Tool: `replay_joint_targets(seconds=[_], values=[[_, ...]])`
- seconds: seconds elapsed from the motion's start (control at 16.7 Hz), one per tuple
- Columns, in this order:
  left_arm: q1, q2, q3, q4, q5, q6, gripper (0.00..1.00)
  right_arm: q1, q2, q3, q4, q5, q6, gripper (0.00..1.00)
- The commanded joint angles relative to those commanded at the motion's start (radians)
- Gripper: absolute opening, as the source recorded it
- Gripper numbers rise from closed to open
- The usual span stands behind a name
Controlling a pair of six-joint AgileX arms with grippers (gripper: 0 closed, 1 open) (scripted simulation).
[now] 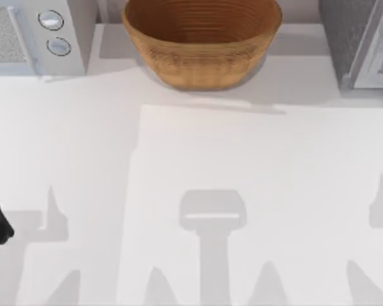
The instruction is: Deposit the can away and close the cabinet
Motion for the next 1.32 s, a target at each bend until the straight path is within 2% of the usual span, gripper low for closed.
replay_joint_targets(seconds=[0.6, 0.78, 1.02, 1.32], values=[[0.000, 0.000, 0.000, 0.000, 0.000, 0.000, 1.00, -0.564, 0.882, 0.195, 0.667, -0.571, 0.018, 1.00], [0.000, 0.000, 0.000, 0.000, 0.000, 0.000, 1.00, -0.709, 1.114, 0.247, 0.837, -0.711, 0.020, 1.00], [0.000, 0.000, 0.000, 0.000, 0.000, 0.000, 1.00, -0.831, 1.299, 0.293, 0.979, -0.826, 0.019, 1.00], [0.000, 0.000, 0.000, 0.000, 0.000, 0.000, 1.00, -0.852, 1.328, 0.301, 1.003, -0.845, 0.019, 1.00]])
